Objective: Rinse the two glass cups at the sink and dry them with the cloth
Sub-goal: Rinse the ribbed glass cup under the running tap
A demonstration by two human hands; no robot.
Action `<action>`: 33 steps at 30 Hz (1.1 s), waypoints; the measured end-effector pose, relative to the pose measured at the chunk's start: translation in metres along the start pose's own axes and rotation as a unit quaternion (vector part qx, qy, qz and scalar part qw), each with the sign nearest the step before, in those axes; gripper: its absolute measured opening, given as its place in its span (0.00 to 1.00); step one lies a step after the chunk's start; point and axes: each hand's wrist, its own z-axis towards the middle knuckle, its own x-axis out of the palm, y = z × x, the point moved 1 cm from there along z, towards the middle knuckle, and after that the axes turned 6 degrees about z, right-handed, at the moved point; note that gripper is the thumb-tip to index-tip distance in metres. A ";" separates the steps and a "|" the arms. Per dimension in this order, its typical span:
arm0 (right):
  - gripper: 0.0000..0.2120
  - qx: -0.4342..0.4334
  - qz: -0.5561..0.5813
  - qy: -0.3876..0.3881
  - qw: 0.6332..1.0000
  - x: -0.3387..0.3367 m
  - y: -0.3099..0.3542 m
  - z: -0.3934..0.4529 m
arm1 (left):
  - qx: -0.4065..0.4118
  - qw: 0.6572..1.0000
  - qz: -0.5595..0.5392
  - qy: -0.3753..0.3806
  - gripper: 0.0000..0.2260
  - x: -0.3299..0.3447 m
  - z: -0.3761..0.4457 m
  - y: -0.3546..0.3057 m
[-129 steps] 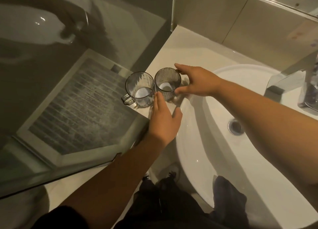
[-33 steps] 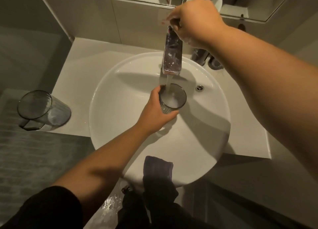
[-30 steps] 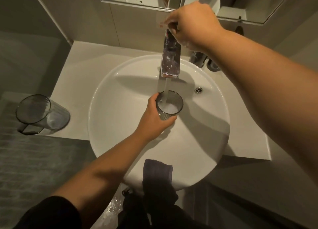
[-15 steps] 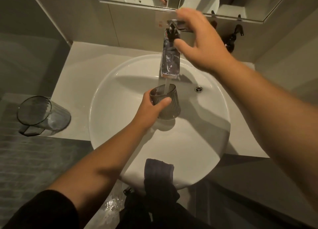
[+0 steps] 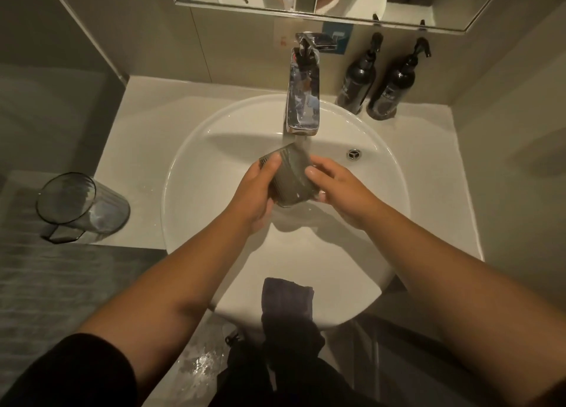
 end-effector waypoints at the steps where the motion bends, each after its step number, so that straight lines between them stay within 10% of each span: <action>1: 0.19 0.003 0.022 0.008 1.000 0.002 0.001 0.000 | -0.003 1.000 -0.011 0.009 0.16 -0.001 0.000 -0.001; 9: 0.26 0.037 0.051 -0.022 0.998 0.008 -0.004 0.008 | -0.054 0.996 0.071 -0.003 0.18 0.000 0.003 -0.013; 13: 0.29 0.044 0.012 -0.059 0.997 0.010 -0.008 0.009 | -0.103 0.981 0.153 -0.066 0.35 -0.001 0.018 0.001; 19: 0.33 0.053 -0.168 -0.132 0.976 0.016 -0.002 0.004 | -0.219 0.970 0.101 -0.036 0.24 0.024 0.005 -0.006; 33: 0.28 0.271 -0.097 0.005 0.958 0.000 0.026 0.015 | -0.354 0.934 0.038 0.016 0.34 0.013 -0.005 0.002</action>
